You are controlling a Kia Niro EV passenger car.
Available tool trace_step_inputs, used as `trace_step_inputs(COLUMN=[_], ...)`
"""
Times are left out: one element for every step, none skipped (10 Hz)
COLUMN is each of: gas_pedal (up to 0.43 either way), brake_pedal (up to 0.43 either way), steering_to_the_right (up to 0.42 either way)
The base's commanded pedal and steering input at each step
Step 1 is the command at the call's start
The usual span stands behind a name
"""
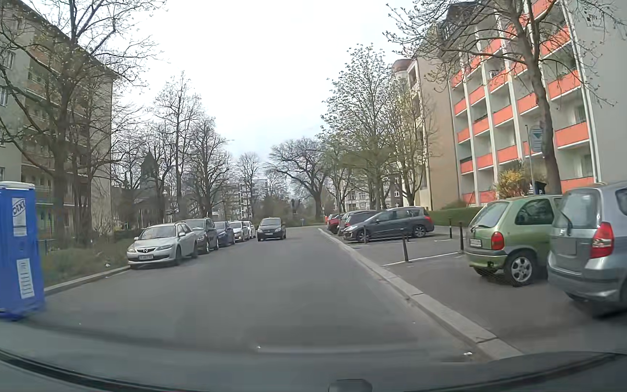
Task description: Follow the waypoints while adhering to traffic rules and regulations
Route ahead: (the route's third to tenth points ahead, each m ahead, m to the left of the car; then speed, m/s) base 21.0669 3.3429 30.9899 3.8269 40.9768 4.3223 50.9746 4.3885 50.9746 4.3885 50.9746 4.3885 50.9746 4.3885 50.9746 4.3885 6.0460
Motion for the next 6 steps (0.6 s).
trace_step_inputs(gas_pedal=[0.0,0.0,0.0,0.0,0.0,0.0], brake_pedal=[0.0,0.018,0.079,0.146,0.177,0.183], steering_to_the_right=[-0.004,-0.005,-0.006,-0.006,-0.006,-0.006])
